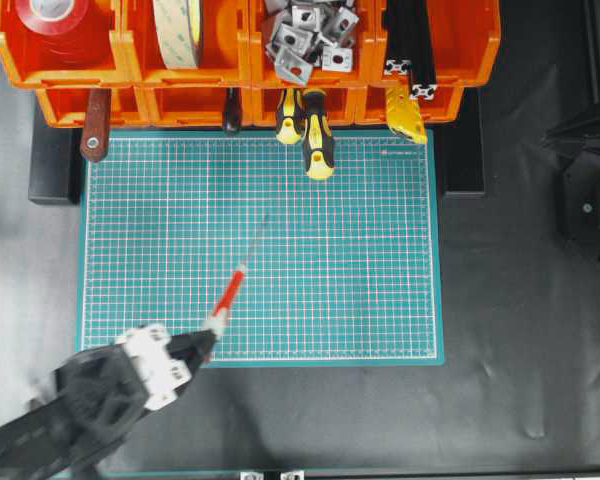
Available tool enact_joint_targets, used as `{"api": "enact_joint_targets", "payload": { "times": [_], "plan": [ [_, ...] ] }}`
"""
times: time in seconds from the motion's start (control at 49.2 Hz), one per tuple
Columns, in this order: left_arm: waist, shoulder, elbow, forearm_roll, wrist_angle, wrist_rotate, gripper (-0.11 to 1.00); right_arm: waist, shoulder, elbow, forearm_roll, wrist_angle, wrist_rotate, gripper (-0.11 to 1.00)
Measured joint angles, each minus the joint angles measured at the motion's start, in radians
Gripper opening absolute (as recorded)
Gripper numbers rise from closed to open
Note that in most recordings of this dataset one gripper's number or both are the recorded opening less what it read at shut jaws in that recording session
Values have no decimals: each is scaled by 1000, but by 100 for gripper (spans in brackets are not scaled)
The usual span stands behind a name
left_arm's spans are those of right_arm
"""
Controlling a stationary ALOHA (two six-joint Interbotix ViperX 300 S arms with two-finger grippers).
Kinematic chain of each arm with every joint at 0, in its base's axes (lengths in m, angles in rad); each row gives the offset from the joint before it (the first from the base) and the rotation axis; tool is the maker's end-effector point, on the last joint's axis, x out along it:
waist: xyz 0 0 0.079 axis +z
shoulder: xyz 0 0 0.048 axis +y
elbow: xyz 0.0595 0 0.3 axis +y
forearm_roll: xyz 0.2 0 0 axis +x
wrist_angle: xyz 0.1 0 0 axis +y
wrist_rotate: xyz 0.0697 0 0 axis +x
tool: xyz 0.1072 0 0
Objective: Pick red screwdriver from container rack with left arm.
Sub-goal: 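Swing the held screwdriver over the center of the mat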
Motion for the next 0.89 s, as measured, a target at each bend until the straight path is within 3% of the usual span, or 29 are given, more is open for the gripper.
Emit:
{"api": "enact_joint_targets", "payload": {
  "times": [0.163, 0.508, 0.894],
  "plan": [
    [89, 0, 83, 2, -135, 2, 23, -2, 32, -9, 2, -11, 21, -1],
    [282, 43, 133, 0, -388, 3, 23, -2, 54, -9, 3, -44, 21, -1],
    [364, 103, 126, 2, -485, -12, 23, -3, 52, -9, 2, -32, 21, -1]
  ]
}}
